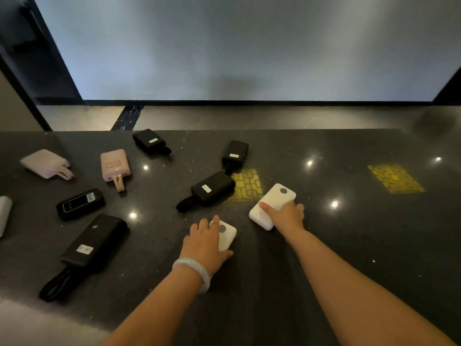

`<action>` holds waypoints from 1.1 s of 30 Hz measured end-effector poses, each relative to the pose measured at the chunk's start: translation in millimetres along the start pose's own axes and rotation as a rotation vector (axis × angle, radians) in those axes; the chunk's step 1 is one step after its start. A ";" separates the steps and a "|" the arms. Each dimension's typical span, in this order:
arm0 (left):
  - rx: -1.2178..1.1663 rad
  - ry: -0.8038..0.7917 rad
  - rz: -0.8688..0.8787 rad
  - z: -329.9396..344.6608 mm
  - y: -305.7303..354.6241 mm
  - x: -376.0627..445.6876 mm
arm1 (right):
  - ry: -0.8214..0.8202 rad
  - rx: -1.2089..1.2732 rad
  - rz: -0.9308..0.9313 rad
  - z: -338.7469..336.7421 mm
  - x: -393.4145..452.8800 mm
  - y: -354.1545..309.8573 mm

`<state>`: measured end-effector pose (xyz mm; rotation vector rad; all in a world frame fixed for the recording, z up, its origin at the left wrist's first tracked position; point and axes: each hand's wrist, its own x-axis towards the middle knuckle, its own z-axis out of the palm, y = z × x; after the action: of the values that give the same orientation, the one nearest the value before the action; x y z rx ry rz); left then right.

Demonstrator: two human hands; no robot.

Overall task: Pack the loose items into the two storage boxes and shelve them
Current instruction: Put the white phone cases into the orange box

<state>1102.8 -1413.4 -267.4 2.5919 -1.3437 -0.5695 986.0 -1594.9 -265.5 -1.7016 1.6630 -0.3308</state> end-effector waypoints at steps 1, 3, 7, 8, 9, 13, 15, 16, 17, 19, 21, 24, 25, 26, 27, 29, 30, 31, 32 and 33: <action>0.005 0.011 0.009 0.8 -0.5 1.3 | 0.007 -0.030 0.002 0.8 1.1 -3.1; 0.020 0.030 0.029 1.9 -1.8 2.3 | 0.017 -0.120 0.009 4.0 2.1 -10.2; 0.036 -0.006 0.067 -0.8 -3.7 4.3 | 0.056 -0.246 0.067 13.8 -1.3 -23.2; 0.038 -0.020 0.078 -1.9 -3.9 4.8 | 0.072 -0.260 0.089 17.3 -2.1 -26.0; 0.038 -0.029 0.086 -2.4 -4.3 5.2 | 0.091 -0.274 0.111 21.2 -2.5 -28.3; 0.032 -0.030 0.098 1.7 -6.5 4.8 | 0.165 -0.247 0.200 32.9 -4.7 -34.6; 0.047 -0.031 0.103 1.4 -6.1 5.0 | 0.179 -0.225 0.230 33.4 -6.9 -34.1; 0.056 -0.031 0.109 0.6 -5.7 5.2 | 0.181 -0.236 0.229 33.2 -8.7 -32.2; 0.062 -0.032 0.116 -0.4 -5.3 5.6 | 0.180 -0.258 0.218 33.1 -11.5 -29.4; 0.072 -0.032 0.133 -2.5 -5.3 5.7 | 0.164 -0.324 0.183 32.6 -20.4 -21.9; 0.077 -0.029 0.155 -4.0 -6.7 5.2 | 0.144 -0.382 0.156 31.2 -32.7 -12.9; 0.074 -0.022 0.191 -5.2 -9.6 4.8 | 0.096 -0.423 0.143 23.5 -56.4 0.5; 0.075 -0.024 0.202 -5.6 -10.7 5.0 | 0.070 -0.446 0.140 19.2 -65.6 6.1; 0.074 -0.029 0.212 -6.0 -12.1 5.4 | 0.044 -0.471 0.140 14.8 -75.6 12.5; 0.070 -0.037 0.220 -6.6 -14.1 5.9 | 0.020 -0.494 0.142 10.6 -85.6 19.8; 0.067 -0.050 0.231 -6.9 -18.2 5.9 | -0.012 -0.522 0.151 4.6 -104.8 35.4; 0.075 -0.049 0.229 -6.3 -19.9 4.7 | -0.019 -0.526 0.159 3.4 -112.8 41.7; 0.091 -0.040 0.215 -5.1 -21.7 2.5 | -0.016 -0.533 0.169 3.3 -119.4 45.5; 0.110 -0.023 0.193 -3.5 -23.1 -0.3 | -0.005 -0.543 0.180 4.5 -124.0 46.1; 0.127 -0.010 0.167 -1.6 -24.2 -3.3 | 0.009 -0.551 0.190 6.5 -127.2 44.1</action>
<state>1119.9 -1396.8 -272.8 2.5413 -1.6303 -0.4854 939.6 -1468.4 -260.8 -1.8971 2.0299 0.2358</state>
